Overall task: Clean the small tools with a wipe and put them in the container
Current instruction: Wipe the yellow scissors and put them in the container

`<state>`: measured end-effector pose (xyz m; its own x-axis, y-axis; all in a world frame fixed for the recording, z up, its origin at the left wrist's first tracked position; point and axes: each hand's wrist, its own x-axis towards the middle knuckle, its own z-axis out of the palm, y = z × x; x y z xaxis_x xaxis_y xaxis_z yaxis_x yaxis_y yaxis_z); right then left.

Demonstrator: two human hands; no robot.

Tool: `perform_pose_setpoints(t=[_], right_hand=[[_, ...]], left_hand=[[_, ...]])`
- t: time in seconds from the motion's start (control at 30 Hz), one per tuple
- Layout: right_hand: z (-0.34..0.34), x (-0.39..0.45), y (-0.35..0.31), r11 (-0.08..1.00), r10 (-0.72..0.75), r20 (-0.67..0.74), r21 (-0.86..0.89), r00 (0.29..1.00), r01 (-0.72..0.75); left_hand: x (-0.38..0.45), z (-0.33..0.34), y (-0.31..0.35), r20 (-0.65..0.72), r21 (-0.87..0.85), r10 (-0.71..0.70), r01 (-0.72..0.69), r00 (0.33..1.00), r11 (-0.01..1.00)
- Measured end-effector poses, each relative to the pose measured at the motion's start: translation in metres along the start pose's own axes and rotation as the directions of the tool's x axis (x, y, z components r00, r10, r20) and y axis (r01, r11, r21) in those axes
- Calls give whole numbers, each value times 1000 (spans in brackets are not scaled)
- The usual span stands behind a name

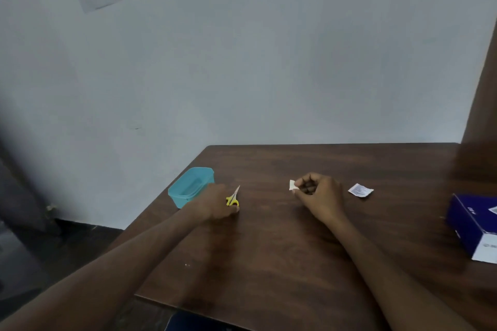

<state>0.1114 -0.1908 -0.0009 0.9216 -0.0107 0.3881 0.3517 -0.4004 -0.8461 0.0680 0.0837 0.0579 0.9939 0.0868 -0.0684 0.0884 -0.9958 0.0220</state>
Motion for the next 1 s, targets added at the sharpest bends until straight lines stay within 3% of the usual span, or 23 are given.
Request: perform_pose_setpoints(t=[0.1,0.2,0.3,0.5,0.67,1.0], right_hand=[[-1,4,1,999,45,-34,8,998,-45],[-3,8,2,997,68,-71,27,995,-66],[-7,11,4,995,80,-91,66,993,-74],[-20,22,14,987,122,-209,130,970,-96],[-16,32,28,969,190,-194,196,963,-152],[-6,39,33,952,199,-195,272,960,-142]], left_hand=[[18,1,9,86,-199,-7,24,996,980],[35,7,26,120,-438,18,37,993,898],[51,16,50,123,-667,106,4,987,745],[80,40,104,-86,-908,238,-175,967,380],[89,55,116,-248,-815,251,-342,936,467],[95,65,120,-292,-843,260,-376,921,386]])
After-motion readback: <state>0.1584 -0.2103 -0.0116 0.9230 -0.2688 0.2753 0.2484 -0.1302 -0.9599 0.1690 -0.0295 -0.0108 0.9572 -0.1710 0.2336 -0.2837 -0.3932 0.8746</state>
